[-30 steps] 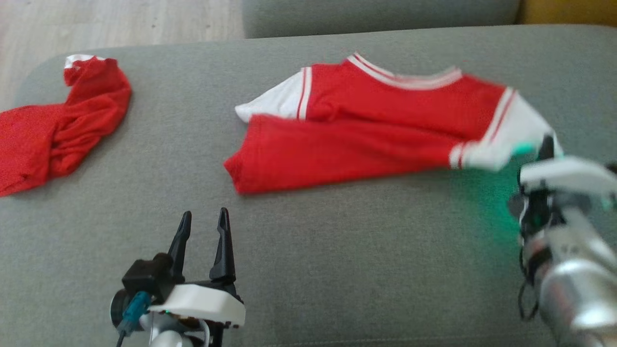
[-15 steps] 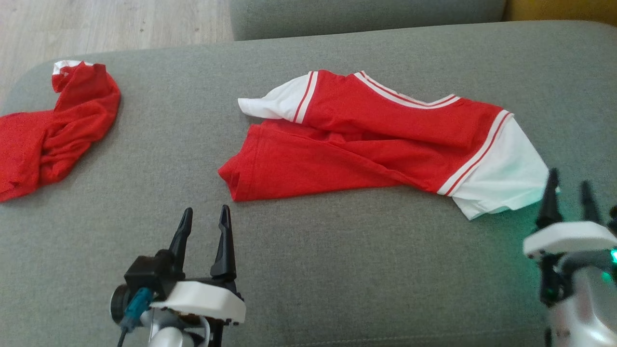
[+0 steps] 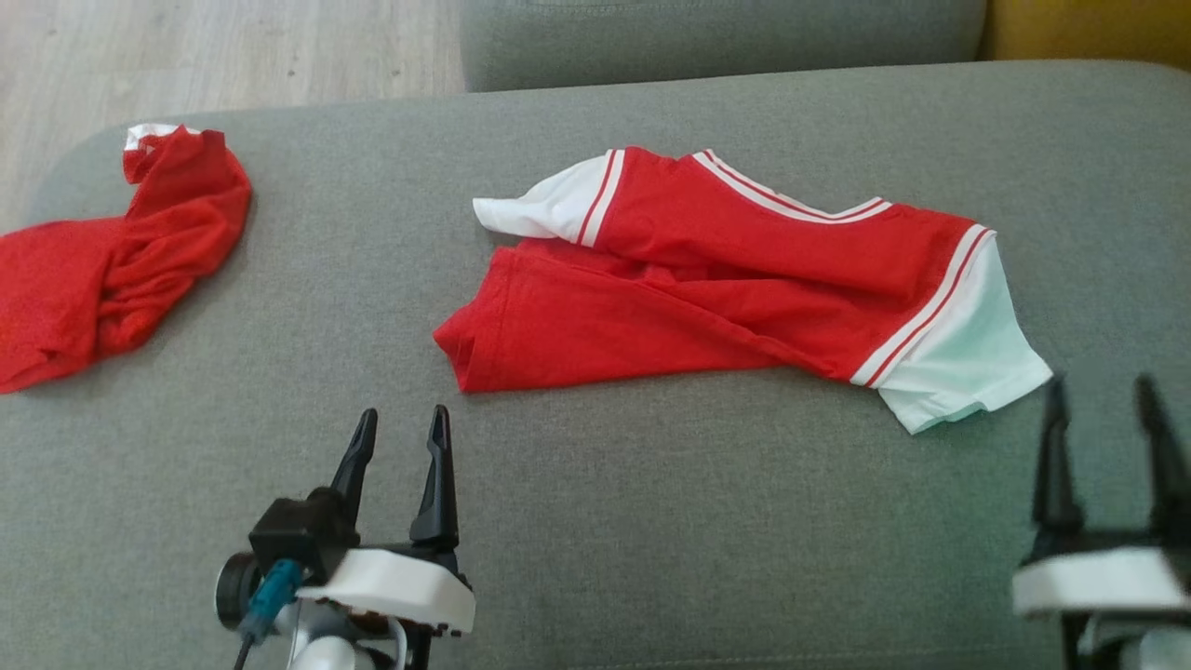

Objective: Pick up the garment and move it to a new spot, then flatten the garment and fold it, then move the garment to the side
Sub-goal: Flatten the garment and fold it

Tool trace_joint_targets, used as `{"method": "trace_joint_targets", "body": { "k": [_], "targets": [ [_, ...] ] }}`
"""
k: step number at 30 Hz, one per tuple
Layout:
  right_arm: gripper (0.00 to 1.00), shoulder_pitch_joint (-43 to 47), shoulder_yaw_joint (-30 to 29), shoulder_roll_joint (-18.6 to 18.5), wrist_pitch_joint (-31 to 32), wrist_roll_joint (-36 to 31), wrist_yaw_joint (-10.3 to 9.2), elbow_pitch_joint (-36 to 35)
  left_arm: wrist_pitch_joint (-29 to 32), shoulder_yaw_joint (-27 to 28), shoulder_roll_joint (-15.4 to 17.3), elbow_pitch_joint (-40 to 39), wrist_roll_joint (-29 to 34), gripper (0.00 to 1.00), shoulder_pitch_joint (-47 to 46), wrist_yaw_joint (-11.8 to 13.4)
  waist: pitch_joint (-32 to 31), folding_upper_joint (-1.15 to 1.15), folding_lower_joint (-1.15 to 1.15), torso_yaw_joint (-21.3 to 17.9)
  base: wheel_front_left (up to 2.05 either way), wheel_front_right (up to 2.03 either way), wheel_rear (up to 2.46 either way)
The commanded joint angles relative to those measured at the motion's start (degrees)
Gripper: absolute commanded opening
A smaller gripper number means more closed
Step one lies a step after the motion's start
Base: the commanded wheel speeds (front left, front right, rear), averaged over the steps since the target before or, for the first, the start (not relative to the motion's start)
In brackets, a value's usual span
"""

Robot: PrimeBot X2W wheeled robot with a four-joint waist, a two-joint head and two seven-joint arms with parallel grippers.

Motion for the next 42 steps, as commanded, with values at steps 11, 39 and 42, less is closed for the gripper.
{"method": "trace_joint_targets", "body": {
  "k": [11, 39, 42],
  "targets": [
    [1.00, 3.9, 10.6, -0.5, -0.6, 1.2, 0.43, -1.4, -0.7, 2.3, 0.0, -0.6, 0.8, 1.00, -0.5, -0.5, -1.6, 0.00, 0.00, 1.0, 0.00, 0.00, 0.00],
    [1.00, -2.7, 18.6, -0.5, -0.6, 3.2, 0.43, 0.3, 15.3, -3.0, 0.8, 30.0, -2.3, 1.00, -38.0, -3.7, 8.9, 0.00, 0.00, -6.3, 0.00, 0.00, 0.00],
    [1.00, -2.9, 18.5, -0.5, -0.6, 3.4, 0.43, 0.5, 15.8, -2.6, 1.7, 32.5, -2.5, 1.00, -39.9, -3.9, 9.1, 0.00, 0.00, -6.6, 0.00, 0.00, 0.00]
  ]
}}
